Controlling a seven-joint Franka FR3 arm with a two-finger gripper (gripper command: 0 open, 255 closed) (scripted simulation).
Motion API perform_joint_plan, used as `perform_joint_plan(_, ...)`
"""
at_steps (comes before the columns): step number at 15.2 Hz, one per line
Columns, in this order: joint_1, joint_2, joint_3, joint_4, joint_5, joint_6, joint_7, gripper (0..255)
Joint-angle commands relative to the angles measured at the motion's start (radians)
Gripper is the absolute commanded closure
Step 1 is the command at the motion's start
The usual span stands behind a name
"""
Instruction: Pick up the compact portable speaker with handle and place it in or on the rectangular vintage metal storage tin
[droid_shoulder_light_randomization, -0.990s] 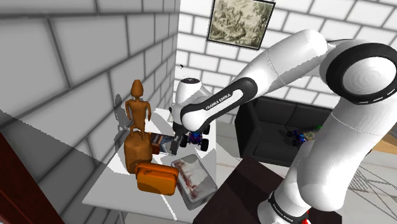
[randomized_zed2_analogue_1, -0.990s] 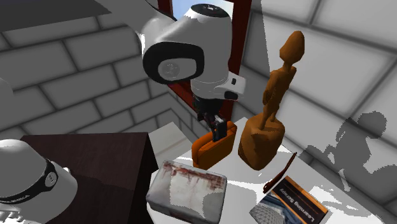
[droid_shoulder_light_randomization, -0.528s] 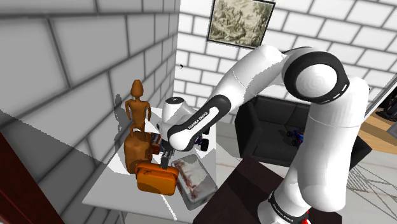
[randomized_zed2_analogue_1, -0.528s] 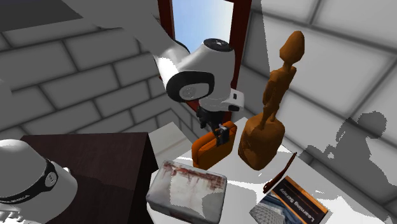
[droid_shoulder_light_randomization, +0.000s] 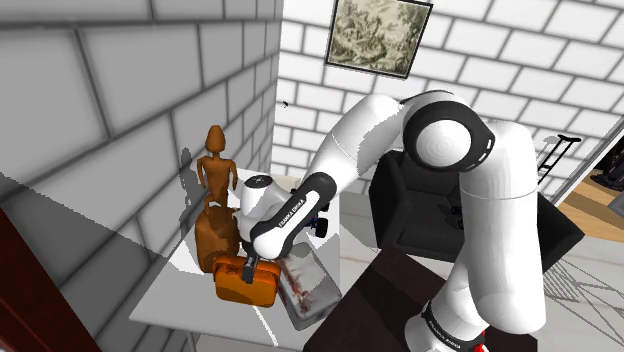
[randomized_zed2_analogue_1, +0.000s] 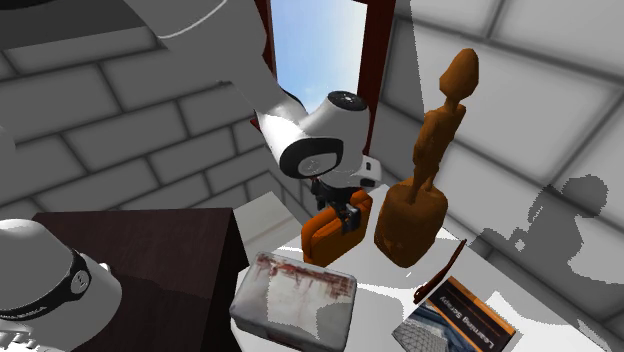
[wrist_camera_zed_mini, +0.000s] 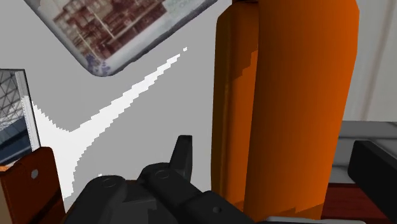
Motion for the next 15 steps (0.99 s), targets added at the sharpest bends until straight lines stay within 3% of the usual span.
perform_joint_plan(1, 0.004, 0.028, -0.003, 0.005, -0.004, 0.023, 0.003, 0)
perform_joint_plan(11, 0.008, 0.061, -0.008, 0.014, -0.008, 0.047, 0.006, 0)
perform_joint_plan(12, 0.008, 0.061, -0.008, 0.014, -0.008, 0.047, 0.006, 255)
perform_joint_plan(15, 0.008, 0.061, -0.008, 0.014, -0.008, 0.047, 0.006, 255)
